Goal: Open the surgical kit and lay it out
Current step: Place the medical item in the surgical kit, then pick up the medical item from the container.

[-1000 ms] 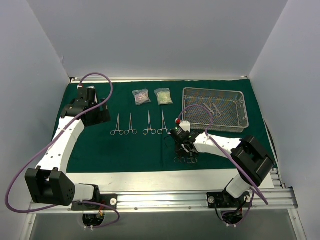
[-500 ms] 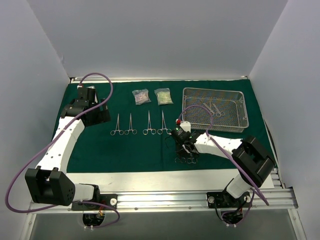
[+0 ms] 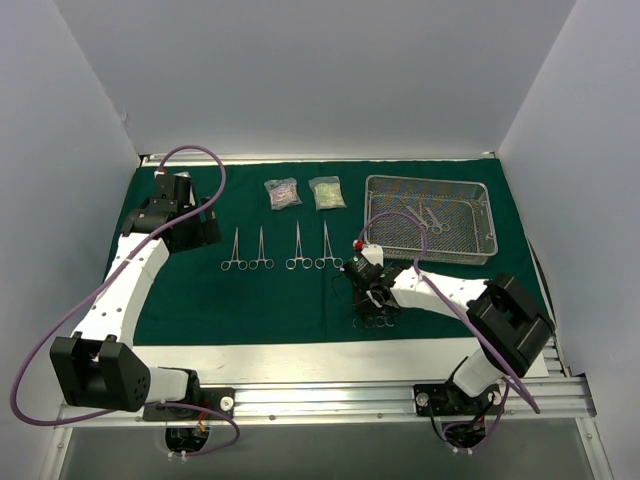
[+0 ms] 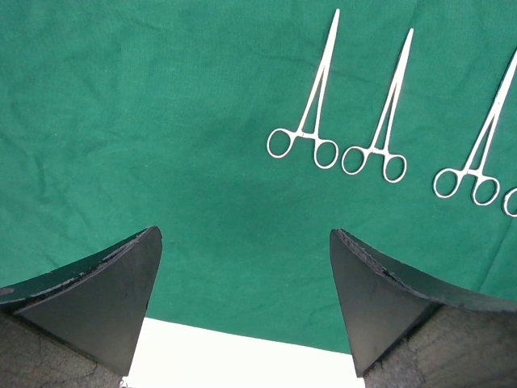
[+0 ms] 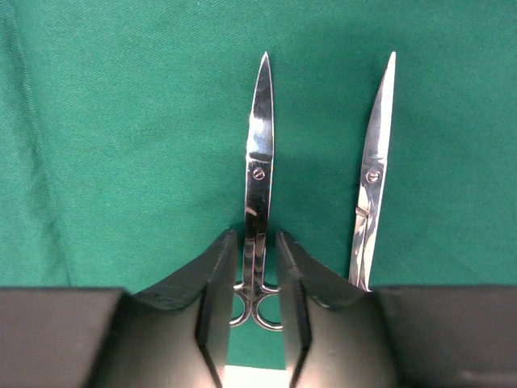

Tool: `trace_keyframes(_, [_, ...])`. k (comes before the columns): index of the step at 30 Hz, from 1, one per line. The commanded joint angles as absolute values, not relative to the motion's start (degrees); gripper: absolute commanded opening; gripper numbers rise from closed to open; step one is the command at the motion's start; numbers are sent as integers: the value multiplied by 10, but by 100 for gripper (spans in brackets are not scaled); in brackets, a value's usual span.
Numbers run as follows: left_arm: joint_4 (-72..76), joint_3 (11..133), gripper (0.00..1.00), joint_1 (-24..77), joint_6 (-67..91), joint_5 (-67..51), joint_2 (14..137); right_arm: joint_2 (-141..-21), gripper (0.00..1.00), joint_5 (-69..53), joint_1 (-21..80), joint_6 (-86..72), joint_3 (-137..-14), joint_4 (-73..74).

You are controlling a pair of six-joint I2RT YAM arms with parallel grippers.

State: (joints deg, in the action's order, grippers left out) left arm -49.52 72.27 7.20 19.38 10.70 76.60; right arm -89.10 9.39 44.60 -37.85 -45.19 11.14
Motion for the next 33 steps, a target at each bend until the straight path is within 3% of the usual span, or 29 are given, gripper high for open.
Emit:
trace_keyframes(1, [-477, 740, 94, 75, 200, 105, 762, -870, 25, 103, 442, -375, -459, 151])
trace_keyframes(7, [-477, 742, 94, 76, 200, 105, 763, -857, 38, 114, 441, -367, -527, 185])
trace_keyframes(10, [-478, 743, 94, 76, 201, 105, 761, -858, 39, 117, 429, -339, -585, 207])
trace_keyframes(19, [-486, 743, 94, 76, 196, 96, 751, -887, 40, 93, 259, -165, -708, 217])
trace_keyframes(24, [-487, 741, 94, 76, 196, 87, 744, -947, 39, 38, 135, -77, -776, 195])
trace_keyframes(33, [-486, 735, 94, 76, 199, 76, 733, -1104, 34, -75, 29, 14, -884, 141])
